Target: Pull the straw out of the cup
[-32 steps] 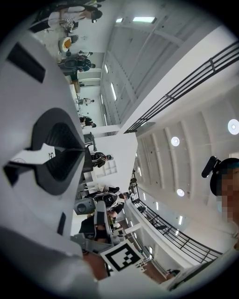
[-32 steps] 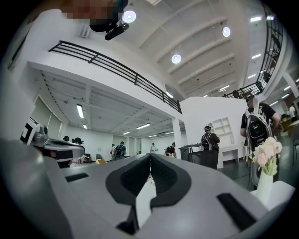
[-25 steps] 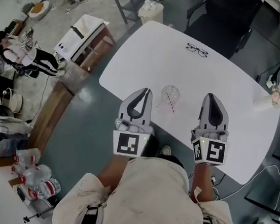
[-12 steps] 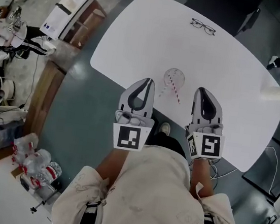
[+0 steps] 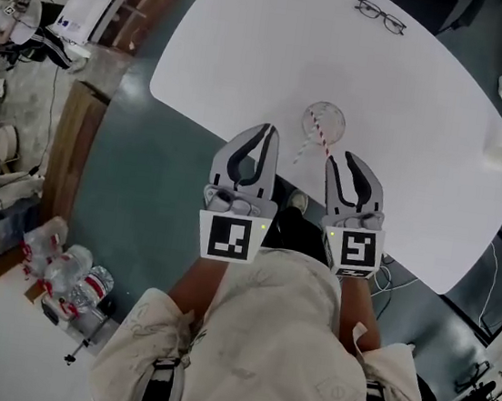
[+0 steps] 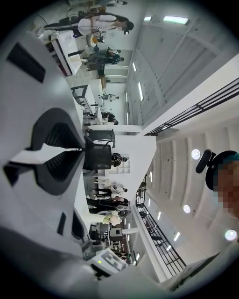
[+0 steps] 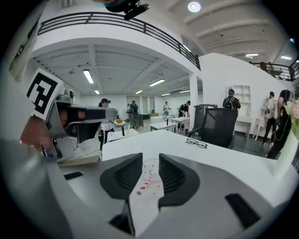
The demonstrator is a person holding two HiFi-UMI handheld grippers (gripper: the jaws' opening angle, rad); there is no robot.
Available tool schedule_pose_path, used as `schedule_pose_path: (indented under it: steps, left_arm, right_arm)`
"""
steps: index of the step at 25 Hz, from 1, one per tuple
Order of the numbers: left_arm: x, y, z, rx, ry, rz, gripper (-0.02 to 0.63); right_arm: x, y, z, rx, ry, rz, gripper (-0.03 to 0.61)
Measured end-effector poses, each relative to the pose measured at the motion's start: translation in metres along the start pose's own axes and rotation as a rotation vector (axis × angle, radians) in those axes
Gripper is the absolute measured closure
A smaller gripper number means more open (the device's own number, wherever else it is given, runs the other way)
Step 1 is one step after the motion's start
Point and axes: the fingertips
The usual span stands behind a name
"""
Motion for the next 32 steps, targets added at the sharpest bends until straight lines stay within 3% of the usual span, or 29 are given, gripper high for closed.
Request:
schedule_pose_path:
  steps: [8, 11, 16, 23, 32]
  left_arm:
    - [0.013, 0.011, -0.032, 0.017, 0.036, -0.031, 0.598]
    - [0.014, 0.012, -0.036, -0.017, 0.043, -0.019, 0.598]
    - [0.016, 0.015, -0.038, -0.018, 0.052, -0.023, 0.598]
    - [0.019, 0.015, -0.037, -0.014, 0.052, -0.031, 0.598]
    - [0.018, 0.01, -0.028, -0.008, 0.028, -0.036, 0.598]
  right_arm:
    - [0.018, 0.007, -0.05, -0.01, 0.107, 0.014, 0.453]
    - [0.021, 0.008, -0.058, -0.01, 0.124, 0.017, 0.453]
    - [0.024, 0.007, -0.063, -0.018, 0.134, -0.004, 0.463]
    - [0.024, 0.003, -0.07, -0.015, 0.146, -0.027, 0.552]
    - [0.02, -0.002, -0.065, -0.027, 0.142, -0.05, 0.555]
Point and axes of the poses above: the fingertips, and each gripper's own axes: x forward along the fingers, y to its left, z out of its top, and after that the axes turned 11 degrees about -y, right-handed
